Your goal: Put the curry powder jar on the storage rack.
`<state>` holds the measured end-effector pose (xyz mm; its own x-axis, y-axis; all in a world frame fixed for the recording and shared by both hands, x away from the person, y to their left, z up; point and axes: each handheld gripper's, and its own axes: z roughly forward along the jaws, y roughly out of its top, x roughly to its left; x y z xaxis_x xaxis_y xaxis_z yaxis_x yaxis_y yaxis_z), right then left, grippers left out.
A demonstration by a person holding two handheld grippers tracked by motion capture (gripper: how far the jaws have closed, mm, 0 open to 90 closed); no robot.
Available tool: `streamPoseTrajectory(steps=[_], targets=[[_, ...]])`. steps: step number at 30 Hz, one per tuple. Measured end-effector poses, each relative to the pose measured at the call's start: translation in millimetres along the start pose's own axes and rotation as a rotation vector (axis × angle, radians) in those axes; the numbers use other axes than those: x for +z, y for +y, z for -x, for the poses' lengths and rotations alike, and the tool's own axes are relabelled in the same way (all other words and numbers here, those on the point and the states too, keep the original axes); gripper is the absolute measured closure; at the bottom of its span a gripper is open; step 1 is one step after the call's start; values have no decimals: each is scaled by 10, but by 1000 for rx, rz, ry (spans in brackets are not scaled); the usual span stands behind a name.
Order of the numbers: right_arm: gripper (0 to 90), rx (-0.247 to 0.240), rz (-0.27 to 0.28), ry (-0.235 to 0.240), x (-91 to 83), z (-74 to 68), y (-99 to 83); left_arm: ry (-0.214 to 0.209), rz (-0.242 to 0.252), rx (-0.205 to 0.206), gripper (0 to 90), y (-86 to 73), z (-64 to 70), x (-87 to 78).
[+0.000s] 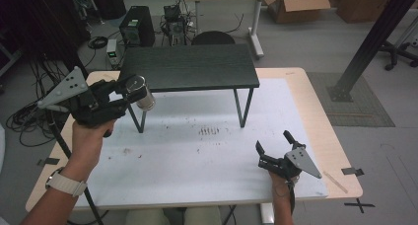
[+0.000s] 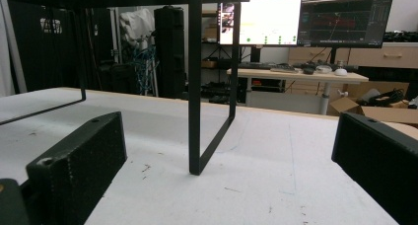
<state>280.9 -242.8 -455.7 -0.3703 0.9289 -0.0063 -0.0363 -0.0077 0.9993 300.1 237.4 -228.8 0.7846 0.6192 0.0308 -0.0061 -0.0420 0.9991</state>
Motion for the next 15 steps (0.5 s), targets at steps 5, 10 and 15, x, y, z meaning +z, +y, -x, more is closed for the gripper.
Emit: streamPoseTrajectory(steps=[5, 10, 15], targets=[[0, 2, -1, 1, 1, 1, 1, -12, 3, 2, 491, 68, -34, 115], [0, 2, -3, 1, 3, 2, 0, -15, -1, 8, 491, 121, -59, 212], [0, 3, -2, 1, 2, 2, 0, -23, -9, 17, 491, 202, -87, 353]])
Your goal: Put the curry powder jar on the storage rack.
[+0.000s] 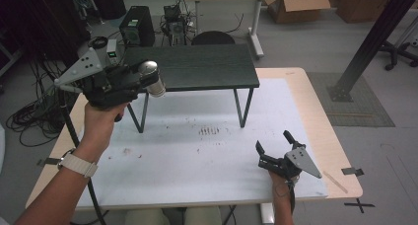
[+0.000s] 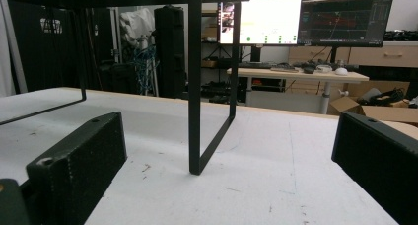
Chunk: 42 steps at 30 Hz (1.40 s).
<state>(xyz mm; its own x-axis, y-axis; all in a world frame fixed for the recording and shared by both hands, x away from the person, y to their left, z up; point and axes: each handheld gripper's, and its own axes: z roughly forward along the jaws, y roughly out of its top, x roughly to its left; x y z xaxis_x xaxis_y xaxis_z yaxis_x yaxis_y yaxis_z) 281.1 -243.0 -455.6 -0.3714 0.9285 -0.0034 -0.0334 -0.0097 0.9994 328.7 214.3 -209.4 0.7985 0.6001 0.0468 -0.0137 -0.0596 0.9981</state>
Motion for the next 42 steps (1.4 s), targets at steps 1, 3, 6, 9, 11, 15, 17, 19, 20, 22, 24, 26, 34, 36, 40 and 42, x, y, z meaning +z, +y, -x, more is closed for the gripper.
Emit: streamPoseTrajectory(steps=[1, 3, 6, 9, 11, 15, 17, 19, 20, 22, 24, 26, 34, 36, 40, 42], targets=[[0, 0, 0, 0, 0, 0, 0, -1, -3, 3, 491, 14, -3, 24], [0, -1, -1, 0, 1, -1, 0, -5, -6, 4, 491, 37, -10, 74], [0, -1, 1, 0, 0, 1, 0, -11, -11, 6, 491, 75, -22, 162], [0, 4, 4, 0, -4, 3, -1, -21, -9, 9, 491, 118, -27, 259], [0, -1, 3, 0, -2, 1, 0, -27, -10, 11, 491, 149, -28, 335], [0, -1, -1, 1, 0, -1, 0, -44, -22, 21, 491, 212, -22, 499], [0, -1, 0, 1, 0, 0, 0, -51, -25, 27, 491, 242, -19, 582], [0, -1, 2, 1, -1, 1, 0, -55, -31, 31, 491, 256, -19, 625], [0, -1, 2, 1, -2, 1, 0, -55, -31, 31, 491, 256, -19, 625], [0, 1, 4, 1, -3, 2, -1, -65, -49, 35, 491, 292, -31, 796], [0, 2, 4, 0, -3, 2, -1, -69, -51, 28, 491, 301, -45, 878], [0, 2, 5, 0, -4, 3, -1, -71, -57, 25, 491, 305, -56, 961], [0, 5, 11, 0, -11, 5, -2, -58, -82, 3, 491, 294, -142, 1254], [0, 6, 15, 0, -15, 7, -4, -51, -91, 3, 491, 283, -164, 1316], [0, 9, 16, 0, -17, 7, -4, -39, -110, -4, 490, 240, -205, 1436], [0, 7, 17, 0, -16, 7, -4, -30, -115, -14, 490, 208, -232, 1489]])
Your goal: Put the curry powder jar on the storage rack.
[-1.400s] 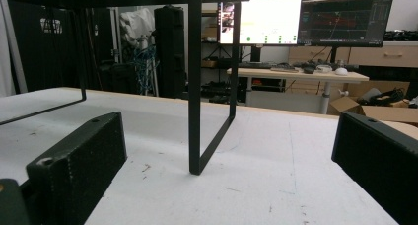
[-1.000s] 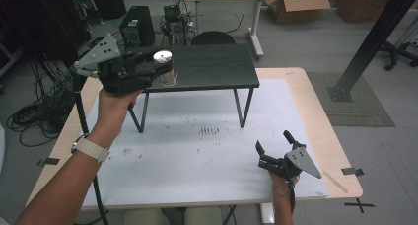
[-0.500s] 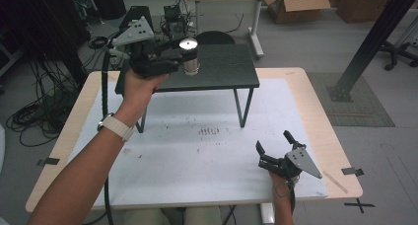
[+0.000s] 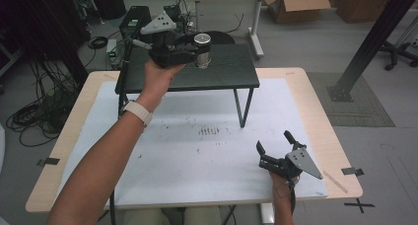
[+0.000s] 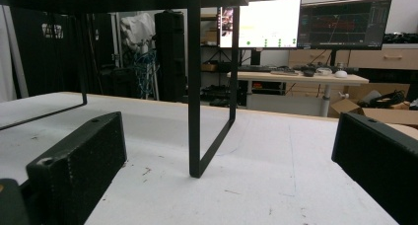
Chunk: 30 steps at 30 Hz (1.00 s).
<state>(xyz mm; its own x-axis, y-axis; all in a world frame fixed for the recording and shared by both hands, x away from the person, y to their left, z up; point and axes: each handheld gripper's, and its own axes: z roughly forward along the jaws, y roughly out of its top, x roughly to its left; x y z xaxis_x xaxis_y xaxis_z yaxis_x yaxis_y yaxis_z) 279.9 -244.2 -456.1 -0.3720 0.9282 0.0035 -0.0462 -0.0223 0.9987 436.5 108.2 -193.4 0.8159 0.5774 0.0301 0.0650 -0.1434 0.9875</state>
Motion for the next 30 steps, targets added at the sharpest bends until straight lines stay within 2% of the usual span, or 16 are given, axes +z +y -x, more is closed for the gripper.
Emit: streamPoseTrajectory(steps=[11, 18, 24, 30], targets=[[0, 0, 0, 1, -1, -1, -1, 57, -71, -20, 490, -109, -81, 280], [0, 2, 2, 1, -2, 1, -1, 80, -144, -20, 490, -159, -92, 409], [0, 3, 4, 2, -2, 2, -1, 87, -181, -30, 490, -198, -109, 450], [0, 3, 3, 2, -2, 2, -1, 88, -185, -41, 489, -209, -131, 448]])
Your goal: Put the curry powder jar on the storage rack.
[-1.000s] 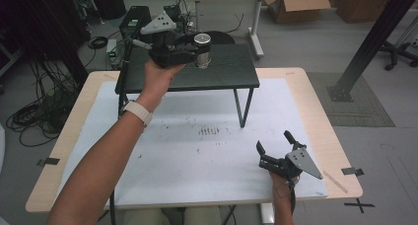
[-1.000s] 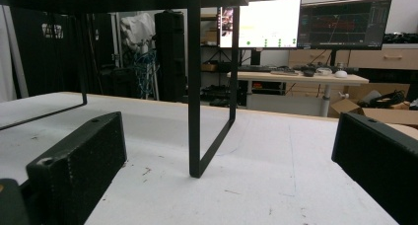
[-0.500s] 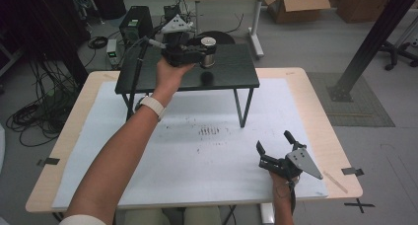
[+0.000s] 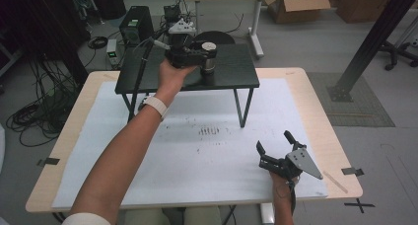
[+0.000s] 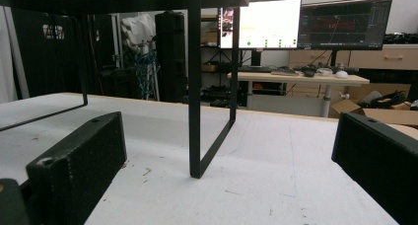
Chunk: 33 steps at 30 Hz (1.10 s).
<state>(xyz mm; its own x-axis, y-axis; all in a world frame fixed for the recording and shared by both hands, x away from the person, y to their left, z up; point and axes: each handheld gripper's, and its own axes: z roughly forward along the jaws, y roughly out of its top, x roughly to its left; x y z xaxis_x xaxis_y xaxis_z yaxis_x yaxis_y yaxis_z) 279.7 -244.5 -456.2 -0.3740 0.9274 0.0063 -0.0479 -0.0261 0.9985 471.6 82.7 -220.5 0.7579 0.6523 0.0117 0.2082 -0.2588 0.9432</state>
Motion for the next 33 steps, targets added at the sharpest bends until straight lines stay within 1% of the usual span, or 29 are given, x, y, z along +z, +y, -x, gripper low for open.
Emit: streamPoseTrajectory(steps=[3, 7, 12, 14, 16, 19, 20, 22, 23, 24, 30, 31, 32, 33], targets=[[0, 0, 0, 0, 0, 0, 0, -5, -4, -3, 488, -8, -3, -2], [0, 1, 2, -1, -2, 0, 0, -15, 13, -33, 480, -27, -14, -7], [0, -3, 0, 0, 1, -1, 0, 2, 23, -49, 401, -11, -19, -41], [0, -3, -2, 0, 1, -3, 1, -1, 32, -70, 338, -6, -33, -61], [0, -4, -1, -1, 1, -3, 0, -6, 58, -89, 284, -10, -43, -91], [0, -8, -2, -1, 1, -3, 1, -9, 69, -92, 223, -12, -51, -121], [0, -7, -2, -1, 2, -4, 1, -8, 86, -90, 204, -8, -50, -155], [0, -10, -3, -1, 4, -4, 1, -1, 126, -104, 169, -9, -44, -200], [0, -10, -4, -1, 5, -4, 1, -1, 126, -104, 152, -9, -44, -200], [0, -10, -5, -1, 4, -6, 1, -3, 151, -121, 138, -5, -51, -246], [0, -9, -9, -1, 6, -8, 2, 5, 185, -122, 81, -22, -63, -375], [0, -12, -10, -1, 9, -8, 2, 9, 188, -120, 57, -33, -71, -422], [0, -12, -10, -1, 9, -8, 2, 9, 188, -120, 40, -33, -71, -422], [0, -11, -12, -1, 11, -9, 2, 5, 204, -128, 37, -52, -81, -477]])
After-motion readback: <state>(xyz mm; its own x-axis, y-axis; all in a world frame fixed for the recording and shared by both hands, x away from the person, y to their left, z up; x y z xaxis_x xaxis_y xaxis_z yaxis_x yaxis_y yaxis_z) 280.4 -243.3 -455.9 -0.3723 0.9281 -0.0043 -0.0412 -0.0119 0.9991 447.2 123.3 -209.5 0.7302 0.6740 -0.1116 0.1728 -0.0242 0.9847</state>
